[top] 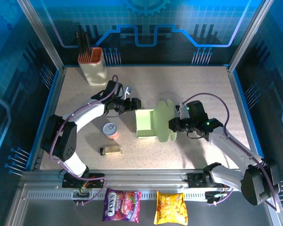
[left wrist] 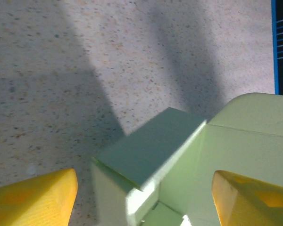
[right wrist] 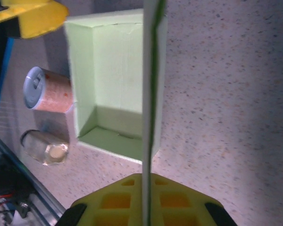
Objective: Fold the paper box
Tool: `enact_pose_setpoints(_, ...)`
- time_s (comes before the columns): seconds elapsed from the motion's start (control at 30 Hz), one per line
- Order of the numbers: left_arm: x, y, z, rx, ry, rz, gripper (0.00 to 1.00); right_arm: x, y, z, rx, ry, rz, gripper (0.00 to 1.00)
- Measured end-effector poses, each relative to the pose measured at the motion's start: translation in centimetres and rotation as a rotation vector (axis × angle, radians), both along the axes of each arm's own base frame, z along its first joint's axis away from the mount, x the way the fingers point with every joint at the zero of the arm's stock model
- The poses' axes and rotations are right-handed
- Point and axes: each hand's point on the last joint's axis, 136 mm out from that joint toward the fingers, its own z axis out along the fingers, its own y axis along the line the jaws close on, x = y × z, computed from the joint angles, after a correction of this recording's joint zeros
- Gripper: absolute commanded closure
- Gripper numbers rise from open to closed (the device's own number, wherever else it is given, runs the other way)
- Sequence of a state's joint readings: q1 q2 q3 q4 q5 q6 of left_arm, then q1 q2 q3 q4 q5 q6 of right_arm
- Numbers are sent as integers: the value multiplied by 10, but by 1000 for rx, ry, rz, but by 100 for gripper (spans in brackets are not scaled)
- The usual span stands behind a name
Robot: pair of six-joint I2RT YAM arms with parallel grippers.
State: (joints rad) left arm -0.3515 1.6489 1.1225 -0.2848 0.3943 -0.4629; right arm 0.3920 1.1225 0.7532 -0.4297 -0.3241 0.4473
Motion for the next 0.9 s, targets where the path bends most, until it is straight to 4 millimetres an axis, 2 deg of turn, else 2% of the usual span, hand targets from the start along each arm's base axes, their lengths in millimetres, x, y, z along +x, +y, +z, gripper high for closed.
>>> enact_pose_setpoints(0.23,-3,19,3,63,-28,12,24,8,-6,20,-200,-1,191,100)
enact_pose_setpoints(0.47,-10,23,8,91,-62,-22,27,20,-10,29,-419,-17,425,100)
enact_pose_setpoints(0.5,-12,23,8,93,-64,-26,28,23,-9,29,-448,-22,466,97)
enact_pose_setpoints(0.67,-19,26,9,103,-77,-44,28,31,8,30,-553,-101,721,94)
enact_pose_setpoints(0.8,-29,30,14,114,-98,-52,28,32,31,33,-605,-181,936,94)
enact_pose_setpoints(0.9,-34,36,19,133,-119,-48,29,42,48,32,-633,-233,1055,93)
